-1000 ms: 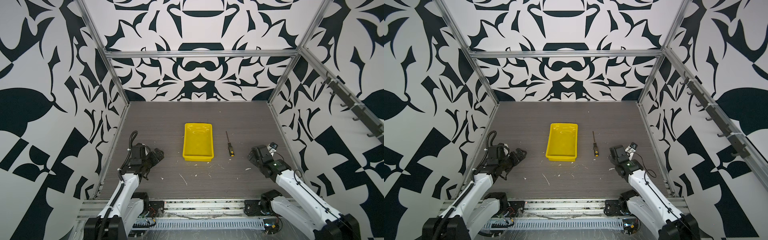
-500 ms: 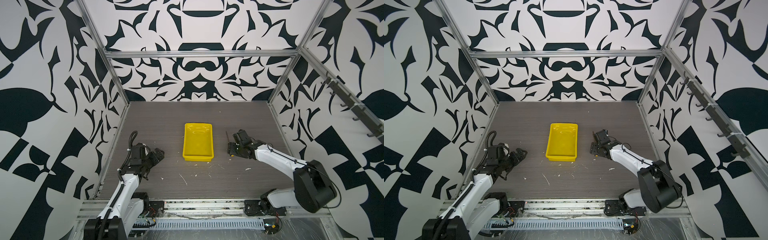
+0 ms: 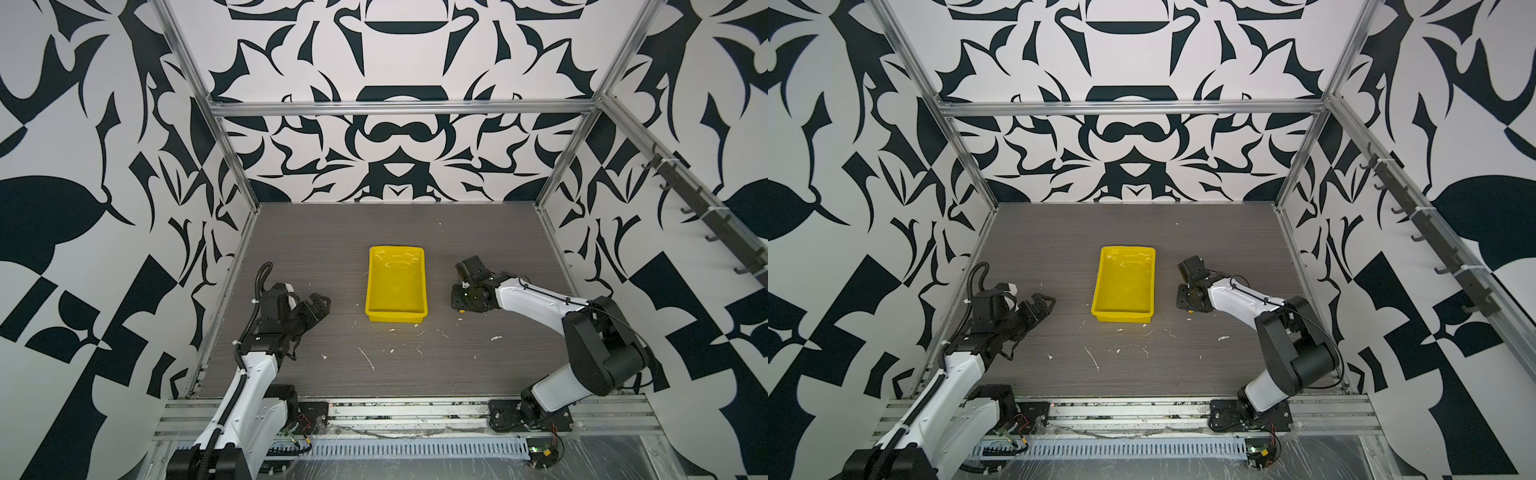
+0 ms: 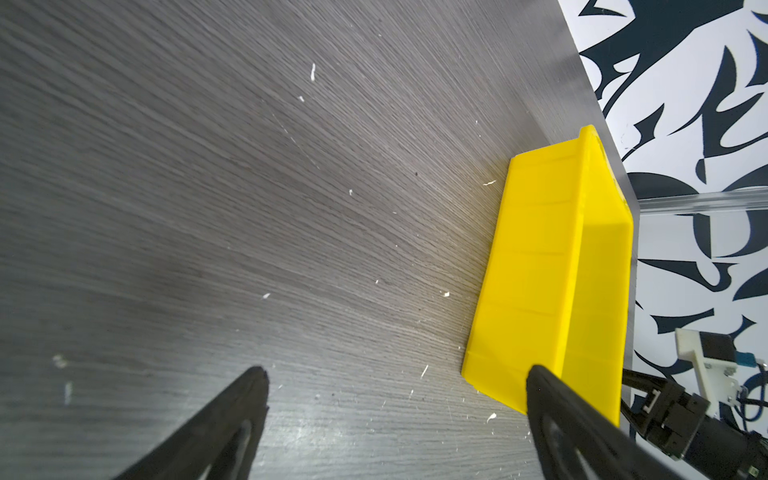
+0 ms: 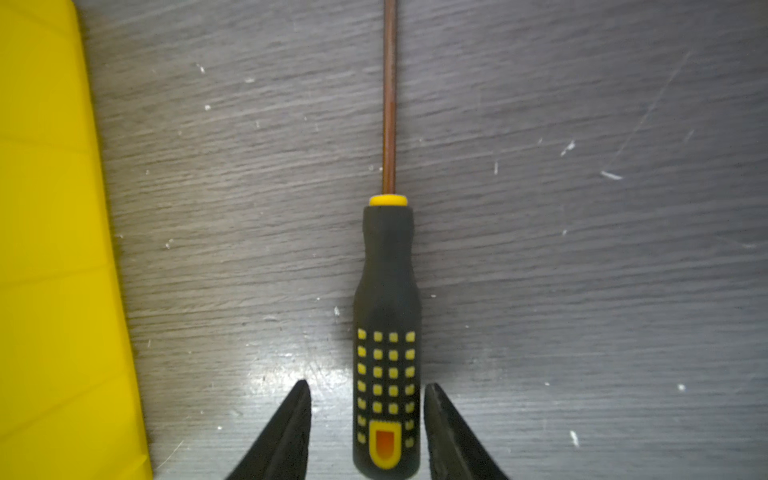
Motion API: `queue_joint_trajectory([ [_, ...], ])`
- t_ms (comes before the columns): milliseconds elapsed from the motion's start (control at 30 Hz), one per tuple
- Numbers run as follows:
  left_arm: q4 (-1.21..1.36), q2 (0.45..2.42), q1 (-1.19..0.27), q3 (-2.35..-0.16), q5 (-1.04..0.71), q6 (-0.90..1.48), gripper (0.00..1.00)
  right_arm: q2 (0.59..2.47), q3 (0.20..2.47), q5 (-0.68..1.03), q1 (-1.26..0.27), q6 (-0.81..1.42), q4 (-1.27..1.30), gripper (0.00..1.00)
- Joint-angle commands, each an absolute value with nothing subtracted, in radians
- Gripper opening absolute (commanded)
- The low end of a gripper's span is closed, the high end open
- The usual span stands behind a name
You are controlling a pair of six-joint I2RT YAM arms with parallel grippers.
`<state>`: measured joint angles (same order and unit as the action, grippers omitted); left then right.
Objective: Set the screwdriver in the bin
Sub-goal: 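Lower the right gripper over the screwdriver handle and close on it, then lift the screwdriver with the right gripper and carry it over the yellow bin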
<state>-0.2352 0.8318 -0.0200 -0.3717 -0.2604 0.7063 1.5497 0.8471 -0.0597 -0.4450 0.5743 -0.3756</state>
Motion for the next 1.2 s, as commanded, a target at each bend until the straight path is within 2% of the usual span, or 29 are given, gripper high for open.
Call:
queue_joint_trajectory([
  [0,-0.229,0.834,-0.021,-0.361,-0.267,0.714,1.0,1.537,0.833,-0.108,-0.448,0.572,-0.372,0.47],
  [67,-0.229,0.833,-0.022,-0.36,-0.262,0.716,0.99,1.551,0.826,-0.112,-0.448,0.581,-0.361,0.46],
  [100,-0.229,0.833,-0.022,-0.359,-0.256,0.716,1.0,1.558,0.823,-0.112,-0.448,0.582,-0.353,0.4],
  [167,-0.229,0.832,-0.021,-0.36,-0.253,0.718,1.0,1.569,0.814,-0.123,-0.448,0.585,-0.345,0.38],
  [233,-0.229,0.831,-0.021,-0.357,-0.255,0.718,0.99,1.572,0.808,-0.133,-0.449,0.587,-0.349,0.27],
  [333,-0.229,0.831,-0.021,-0.358,-0.249,0.721,0.99,1.57,0.813,-0.17,-0.449,0.581,-0.383,0.23],
  [367,-0.228,0.835,-0.022,-0.36,-0.25,0.721,1.0,1.569,0.819,-0.18,-0.449,0.576,-0.398,0.17],
  [433,-0.227,0.846,-0.022,-0.362,-0.257,0.719,0.99,1.563,0.831,-0.184,-0.449,0.575,-0.432,0.13],
  [467,-0.227,0.852,-0.021,-0.364,-0.259,0.719,0.99,1.558,0.836,-0.183,-0.45,0.577,-0.444,0.06],
  [733,-0.217,0.882,-0.022,-0.368,-0.271,0.718,0.99,1.44,0.925,-0.184,-0.525,0.701,-0.61,0.05],
  [900,-0.212,0.892,-0.022,-0.37,-0.272,0.718,1.0,1.382,0.976,-0.118,-0.619,0.827,-0.532,0.06],
  [1000,-0.212,0.897,-0.021,-0.371,-0.278,0.718,1.0,1.418,1.008,-0.1,-0.688,0.895,-0.437,0.06],
  [1167,-0.213,0.884,-0.021,-0.368,-0.281,0.718,0.99,1.597,1.172,-0.122,-0.795,0.918,-0.413,0.06],
])
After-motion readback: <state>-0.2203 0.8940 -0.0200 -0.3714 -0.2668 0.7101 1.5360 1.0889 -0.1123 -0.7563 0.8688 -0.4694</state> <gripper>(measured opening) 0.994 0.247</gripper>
